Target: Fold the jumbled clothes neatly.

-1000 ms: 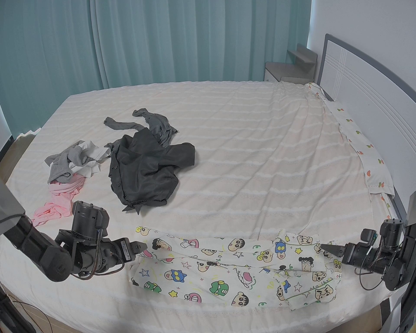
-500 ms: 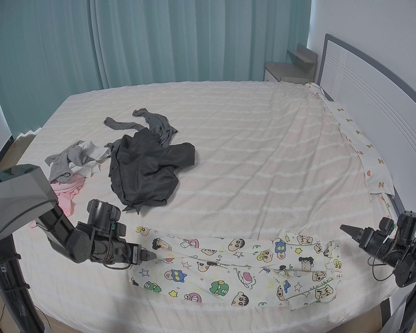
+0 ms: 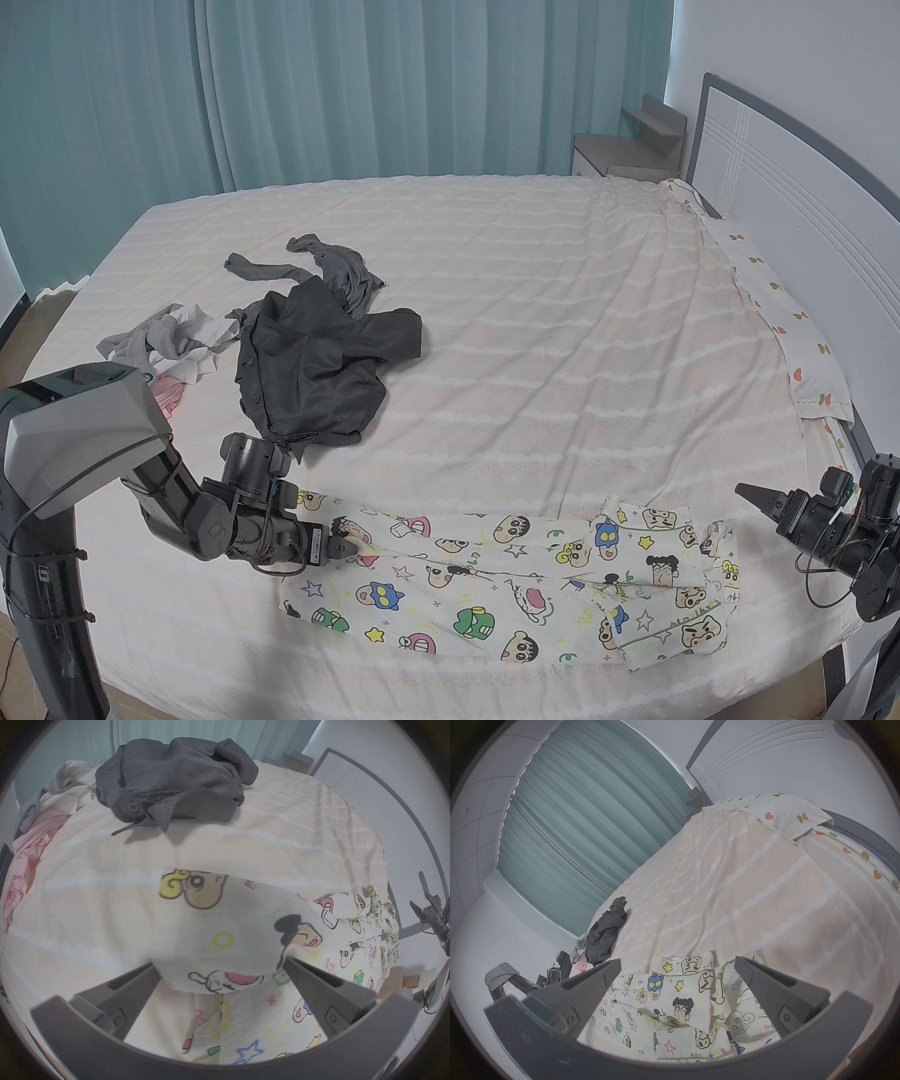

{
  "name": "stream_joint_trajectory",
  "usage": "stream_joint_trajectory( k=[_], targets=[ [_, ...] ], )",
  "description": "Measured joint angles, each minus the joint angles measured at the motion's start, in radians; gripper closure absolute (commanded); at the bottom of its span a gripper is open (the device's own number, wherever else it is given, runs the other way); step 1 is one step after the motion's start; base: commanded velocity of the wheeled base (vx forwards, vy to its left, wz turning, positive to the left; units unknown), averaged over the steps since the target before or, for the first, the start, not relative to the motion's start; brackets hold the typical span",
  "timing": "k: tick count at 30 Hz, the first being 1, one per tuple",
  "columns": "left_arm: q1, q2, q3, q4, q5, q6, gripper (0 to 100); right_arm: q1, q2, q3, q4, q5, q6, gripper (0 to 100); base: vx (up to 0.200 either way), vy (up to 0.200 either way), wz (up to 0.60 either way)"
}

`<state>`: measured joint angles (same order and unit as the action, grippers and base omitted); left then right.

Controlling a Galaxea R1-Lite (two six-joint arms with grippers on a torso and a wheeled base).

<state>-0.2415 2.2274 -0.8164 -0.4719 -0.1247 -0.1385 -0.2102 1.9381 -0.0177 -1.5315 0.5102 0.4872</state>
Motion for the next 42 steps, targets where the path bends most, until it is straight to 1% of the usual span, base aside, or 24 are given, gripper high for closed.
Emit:
stream_joint_trajectory(
  k=[7, 16, 17, 26, 33, 39, 42],
  targets=[
    [-0.033, 0.03, -0.037, 0.001, 0.003, -0.024, 0, 0.003, -0.001, 0.0, 0.005, -0.001, -0.001, 0, 0.0, 0.0, 0.0],
    [-0.047, 0.059, -0.051, 0.005, 0.006, -0.027, 0, 0.011, -0.007, 0.0, 0.02, -0.001, -0.004, 0, 0.0, 0.0, 0.0],
    [-0.049, 0.06, -0.051, 0.005, 0.005, -0.029, 100, 0.011, -0.007, 0.0, 0.022, -0.001, -0.004, 0, 0.0, 0.0, 0.0],
    [-0.063, 0.063, -0.04, 0.005, 0.002, -0.035, 100, 0.014, -0.006, 0.0, 0.029, -0.002, -0.004, 0, 0.0, 0.0, 0.0],
    [-0.064, 0.047, 0.002, 0.005, 0.002, -0.035, 100, 0.014, -0.002, 0.0, 0.029, -0.002, -0.004, 0, 0.0, 0.0, 0.0],
    [-0.05, 0.012, 0.021, 0.014, 0.004, -0.035, 100, 0.014, -0.001, 0.0, 0.029, -0.002, -0.004, 0, 0.0, 0.0, 0.0],
    [-0.042, -0.012, 0.026, 0.044, 0.004, -0.035, 100, 0.014, -0.001, 0.0, 0.028, -0.003, -0.004, 0, 0.0, 0.0, 0.0]
  ],
)
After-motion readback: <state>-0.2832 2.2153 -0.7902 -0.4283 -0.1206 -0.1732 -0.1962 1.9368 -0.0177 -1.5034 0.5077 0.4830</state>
